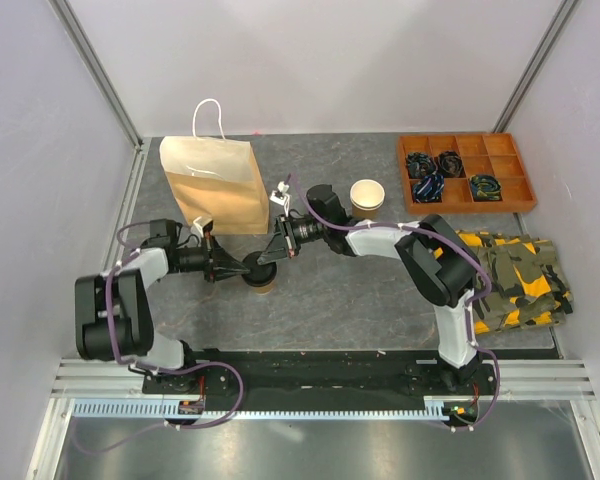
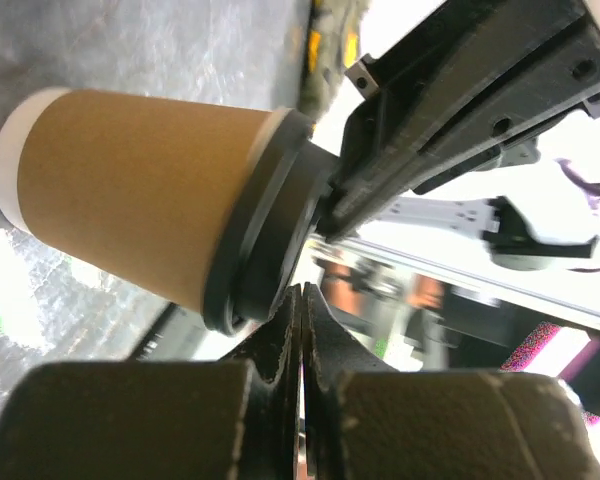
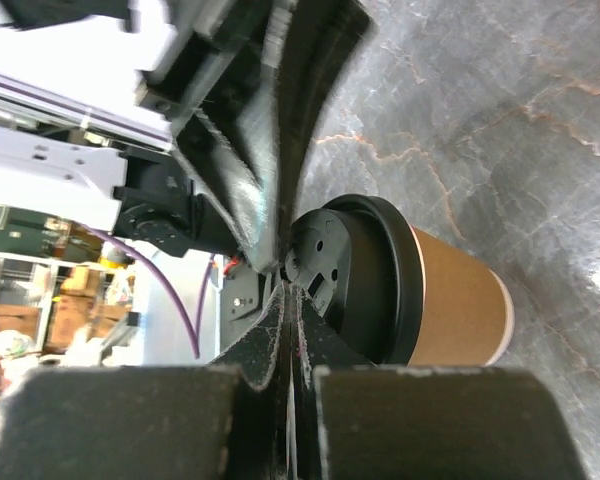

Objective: Pack the takeout coffee

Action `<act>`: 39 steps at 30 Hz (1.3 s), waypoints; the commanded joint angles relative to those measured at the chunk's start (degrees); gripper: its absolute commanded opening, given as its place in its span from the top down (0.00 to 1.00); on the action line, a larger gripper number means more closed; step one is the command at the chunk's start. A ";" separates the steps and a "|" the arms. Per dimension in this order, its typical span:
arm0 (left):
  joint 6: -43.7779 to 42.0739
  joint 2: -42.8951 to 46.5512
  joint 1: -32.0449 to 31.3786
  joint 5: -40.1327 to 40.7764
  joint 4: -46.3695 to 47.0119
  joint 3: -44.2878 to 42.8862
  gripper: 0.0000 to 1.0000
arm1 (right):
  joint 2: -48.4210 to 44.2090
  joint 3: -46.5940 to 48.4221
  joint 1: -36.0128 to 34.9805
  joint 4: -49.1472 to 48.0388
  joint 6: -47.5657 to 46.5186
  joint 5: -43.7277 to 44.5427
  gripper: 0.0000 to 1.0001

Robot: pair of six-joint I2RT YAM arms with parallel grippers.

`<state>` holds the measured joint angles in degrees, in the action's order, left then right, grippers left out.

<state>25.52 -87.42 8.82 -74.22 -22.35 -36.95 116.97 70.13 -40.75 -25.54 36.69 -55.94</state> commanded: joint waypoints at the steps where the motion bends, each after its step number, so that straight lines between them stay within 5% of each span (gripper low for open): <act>1: -1.70 9.70 -0.21 5.32 3.01 -0.31 0.98 | -1.65 1.23 -0.47 8.49 -7.24 3.82 1.00; 7: 0.32 14.20 -2.13 4.69 3.80 0.12 0.98 | -5.60 2.47 -1.08 8.05 -4.43 3.38 1.00; 16: 4.01 5.34 -5.57 9.61 8.55 -0.49 0.98 | -6.84 2.91 -1.61 11.82 -5.57 4.44 0.99; 21: 3.75 2.52 -5.48 13.12 6.71 -0.32 0.98 | -9.64 9.67 -2.05 30.93 -17.77 11.02 0.99; 30: 1.99 1.90 -5.57 15.15 4.33 -0.49 0.98 | -16.86 15.82 -7.14 50.64 -41.41 32.35 1.00; 39: 1.38 1.90 -5.74 15.68 4.07 -0.49 0.98 | -13.35 19.25 -12.42 54.90 -46.97 38.80 0.97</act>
<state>29.10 -84.23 3.40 -67.13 -17.41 -37.26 101.30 86.61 -52.47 25.74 -6.35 -21.43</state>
